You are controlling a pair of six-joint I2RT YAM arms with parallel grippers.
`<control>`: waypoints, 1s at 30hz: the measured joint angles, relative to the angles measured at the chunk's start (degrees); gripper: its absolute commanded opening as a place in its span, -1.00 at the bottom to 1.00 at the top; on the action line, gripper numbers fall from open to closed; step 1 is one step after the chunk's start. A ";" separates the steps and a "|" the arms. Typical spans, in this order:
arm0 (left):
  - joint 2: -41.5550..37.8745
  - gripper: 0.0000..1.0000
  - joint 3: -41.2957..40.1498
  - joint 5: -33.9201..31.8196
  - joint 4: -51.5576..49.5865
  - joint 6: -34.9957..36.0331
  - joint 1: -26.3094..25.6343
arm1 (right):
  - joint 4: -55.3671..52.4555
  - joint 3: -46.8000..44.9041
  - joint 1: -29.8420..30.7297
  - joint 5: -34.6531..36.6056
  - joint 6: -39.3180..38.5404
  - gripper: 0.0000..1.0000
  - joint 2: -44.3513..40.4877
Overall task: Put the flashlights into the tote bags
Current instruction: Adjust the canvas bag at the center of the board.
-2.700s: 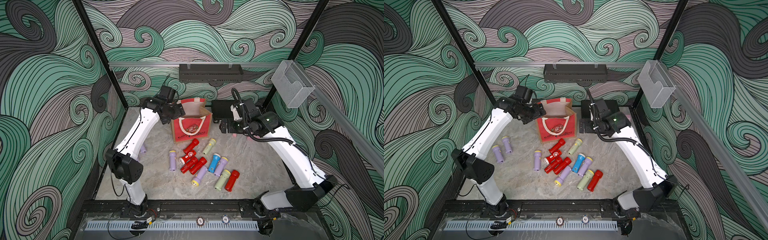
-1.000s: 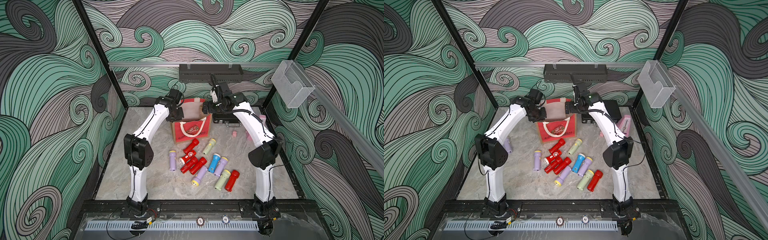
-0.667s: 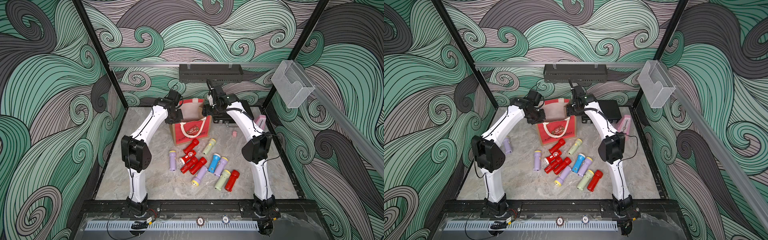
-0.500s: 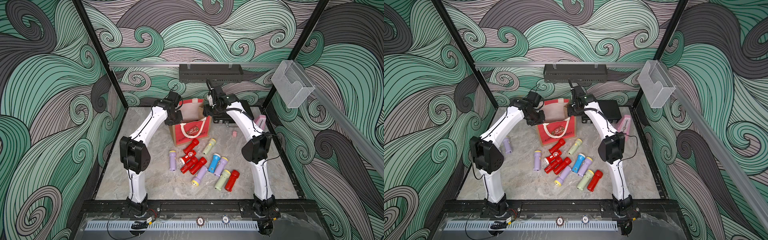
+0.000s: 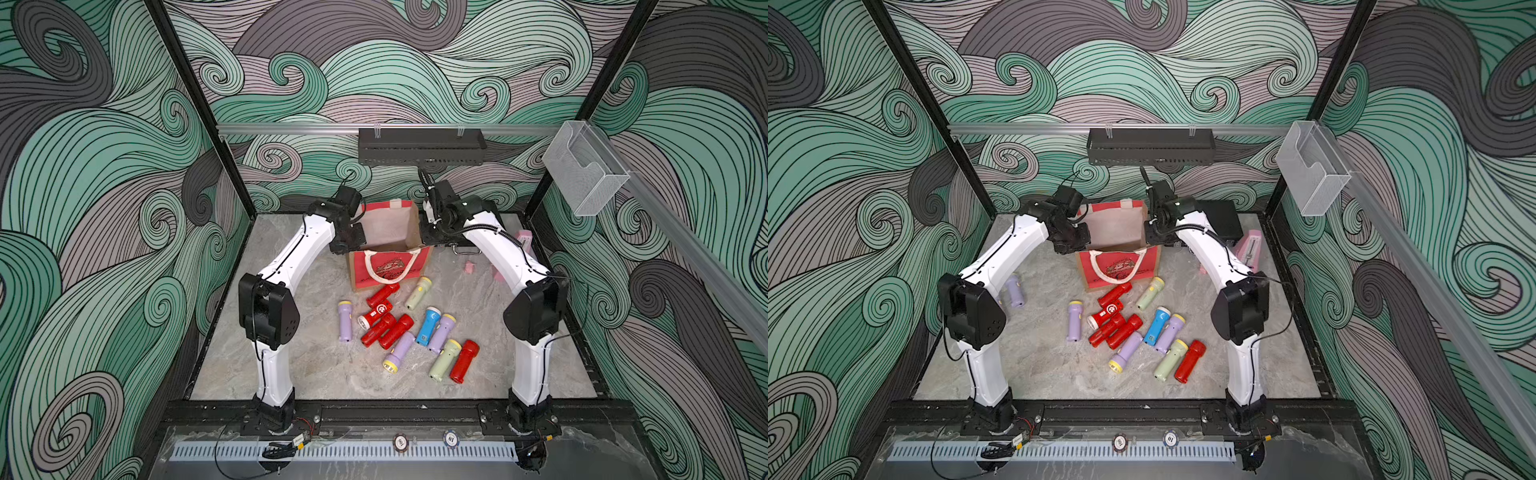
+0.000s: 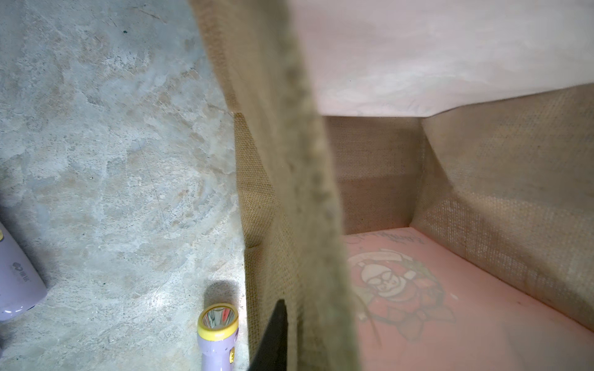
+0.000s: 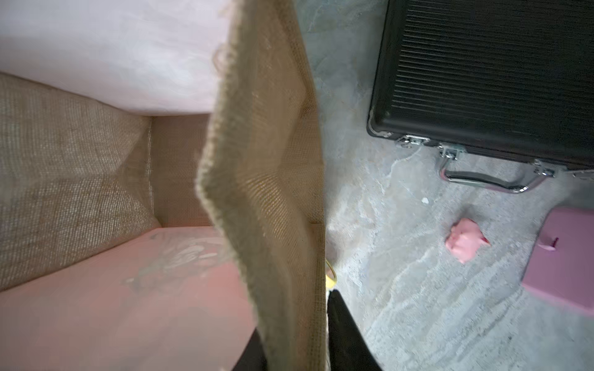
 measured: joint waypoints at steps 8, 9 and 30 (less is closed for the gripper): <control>-2.14 -0.72 -3.76 1.22 0.44 -0.07 -0.11 | 2.27 -13.42 0.76 0.85 2.80 -0.45 -10.08; -2.40 -0.72 -4.15 1.36 0.42 -0.07 -0.15 | 2.47 -14.49 0.92 0.85 3.04 -0.45 -10.80; -7.54 -0.60 -10.78 1.88 1.51 -1.01 -1.84 | 3.06 -18.27 1.31 3.52 6.08 0.07 -14.88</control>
